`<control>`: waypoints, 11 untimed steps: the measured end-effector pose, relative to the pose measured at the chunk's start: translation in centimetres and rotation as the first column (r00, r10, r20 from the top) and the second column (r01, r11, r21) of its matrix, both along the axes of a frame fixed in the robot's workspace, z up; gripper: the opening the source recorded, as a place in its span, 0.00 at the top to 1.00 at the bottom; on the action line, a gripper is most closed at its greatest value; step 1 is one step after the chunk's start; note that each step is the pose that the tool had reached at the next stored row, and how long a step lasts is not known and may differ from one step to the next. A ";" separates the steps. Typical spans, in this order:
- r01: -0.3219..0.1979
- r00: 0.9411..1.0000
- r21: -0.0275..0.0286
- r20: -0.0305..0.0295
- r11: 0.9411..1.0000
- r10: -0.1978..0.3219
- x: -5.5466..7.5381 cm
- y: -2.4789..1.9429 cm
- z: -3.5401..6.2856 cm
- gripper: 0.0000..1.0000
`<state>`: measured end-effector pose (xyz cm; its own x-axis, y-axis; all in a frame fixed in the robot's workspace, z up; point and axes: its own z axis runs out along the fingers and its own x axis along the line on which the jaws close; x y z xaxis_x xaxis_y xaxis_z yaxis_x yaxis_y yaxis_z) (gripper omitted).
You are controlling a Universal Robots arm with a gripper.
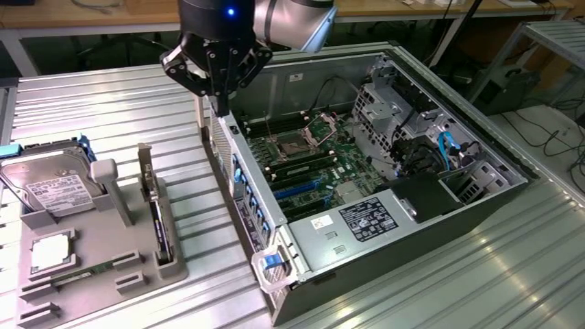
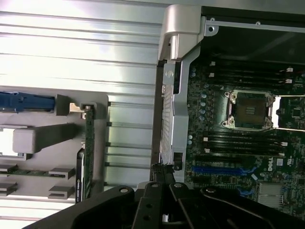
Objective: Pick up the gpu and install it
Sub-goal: 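Reach for the gpu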
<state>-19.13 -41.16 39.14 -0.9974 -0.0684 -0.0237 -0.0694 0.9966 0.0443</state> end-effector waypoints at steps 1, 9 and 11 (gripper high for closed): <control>0.000 1.000 0.000 0.000 1.000 0.000 0.0 -0.01 0.00 0.89; 0.000 1.000 0.000 0.000 1.000 0.000 -0.5 -0.07 -0.01 0.89; 0.000 1.000 0.000 0.000 1.000 0.000 -0.6 -0.10 -0.01 0.89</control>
<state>-19.75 -41.26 39.13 -0.9974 -0.0685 -0.0238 -0.0695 0.9966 0.0443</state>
